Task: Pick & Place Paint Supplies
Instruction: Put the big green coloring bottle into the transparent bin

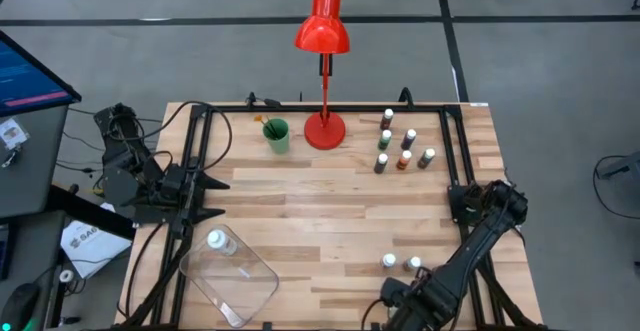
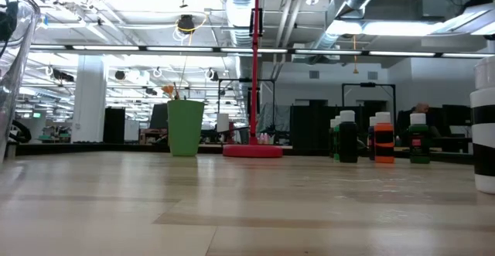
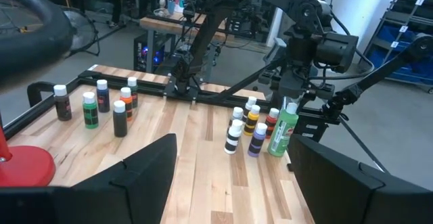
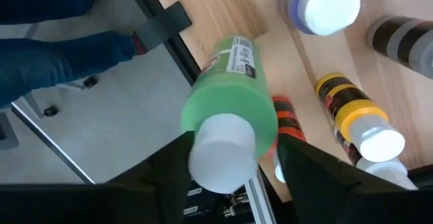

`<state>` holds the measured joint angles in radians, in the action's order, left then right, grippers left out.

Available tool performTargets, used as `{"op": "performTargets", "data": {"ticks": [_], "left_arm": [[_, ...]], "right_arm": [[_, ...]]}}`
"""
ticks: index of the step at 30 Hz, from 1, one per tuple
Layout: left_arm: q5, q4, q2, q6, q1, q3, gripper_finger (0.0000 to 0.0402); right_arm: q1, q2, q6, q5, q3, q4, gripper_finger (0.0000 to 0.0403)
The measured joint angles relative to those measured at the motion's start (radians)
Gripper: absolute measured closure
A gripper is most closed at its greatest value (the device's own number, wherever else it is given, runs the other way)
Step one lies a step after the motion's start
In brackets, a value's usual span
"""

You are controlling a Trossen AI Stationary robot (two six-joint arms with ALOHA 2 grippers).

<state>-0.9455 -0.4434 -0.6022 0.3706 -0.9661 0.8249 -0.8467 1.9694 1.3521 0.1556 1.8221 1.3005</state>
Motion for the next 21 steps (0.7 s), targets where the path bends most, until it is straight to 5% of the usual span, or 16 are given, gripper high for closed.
{"op": "performTargets", "data": {"ticks": [7,21], "left_arm": [[0.0,0.0,0.0,0.0,0.0,0.0,0.0124],[0.0,-0.001,0.0,0.0,0.0,0.0,0.0124]], "right_arm": [[0.0,-0.003,0.0,0.0,0.0,0.0,0.0288],[0.009,0.003,-0.028,0.002,0.052,-0.03,0.029]]}}
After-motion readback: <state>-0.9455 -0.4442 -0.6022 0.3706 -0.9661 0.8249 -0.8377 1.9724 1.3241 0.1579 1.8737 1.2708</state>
